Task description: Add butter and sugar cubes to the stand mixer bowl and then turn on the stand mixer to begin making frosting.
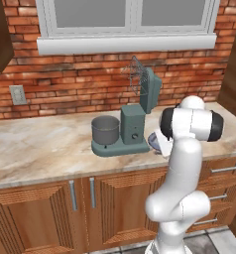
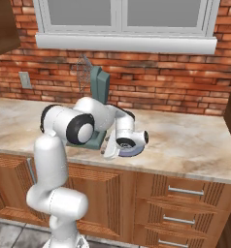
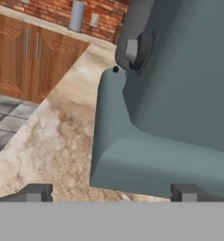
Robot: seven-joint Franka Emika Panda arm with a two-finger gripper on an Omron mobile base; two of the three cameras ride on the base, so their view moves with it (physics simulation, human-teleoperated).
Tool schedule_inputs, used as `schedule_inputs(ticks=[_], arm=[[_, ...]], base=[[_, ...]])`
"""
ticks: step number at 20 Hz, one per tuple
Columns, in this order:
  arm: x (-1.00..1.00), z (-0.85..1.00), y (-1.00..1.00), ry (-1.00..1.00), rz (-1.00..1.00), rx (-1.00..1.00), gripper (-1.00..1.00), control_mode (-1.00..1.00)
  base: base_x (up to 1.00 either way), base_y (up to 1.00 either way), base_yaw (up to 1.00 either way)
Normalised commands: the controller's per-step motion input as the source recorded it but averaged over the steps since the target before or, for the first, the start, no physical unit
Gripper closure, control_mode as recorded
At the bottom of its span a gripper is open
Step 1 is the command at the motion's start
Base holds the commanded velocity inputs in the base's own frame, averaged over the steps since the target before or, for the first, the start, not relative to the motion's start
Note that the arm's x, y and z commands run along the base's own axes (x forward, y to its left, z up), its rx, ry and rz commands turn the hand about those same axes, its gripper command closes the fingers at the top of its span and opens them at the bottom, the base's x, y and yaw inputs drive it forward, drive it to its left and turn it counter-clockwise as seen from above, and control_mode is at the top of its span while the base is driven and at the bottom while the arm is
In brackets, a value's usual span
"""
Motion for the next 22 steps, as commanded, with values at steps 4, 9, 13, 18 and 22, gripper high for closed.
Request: schedule_inputs(ticks=[4,9,13,18,22], arm=[[0.33,-0.13,0.07,0.00,0.00,0.01,-1.00,-1.00],[0.19,-0.21,0.00,0.00,0.00,0.00,-1.00,-1.00],[0.15,-0.32,0.00,0.01,0.00,0.00,-1.00,-1.00],[0.19,-0.34,0.00,0.01,0.00,0.00,-1.00,-1.00],[0.11,-0.34,0.00,0.01,0.00,0.00,-1.00,-1.00]], base=[[0.00,0.00,0.00],[0.00,0.00,0.00],[0.00,0.00,0.00],[0.00,0.00,0.00],[0.00,0.00,0.00]])
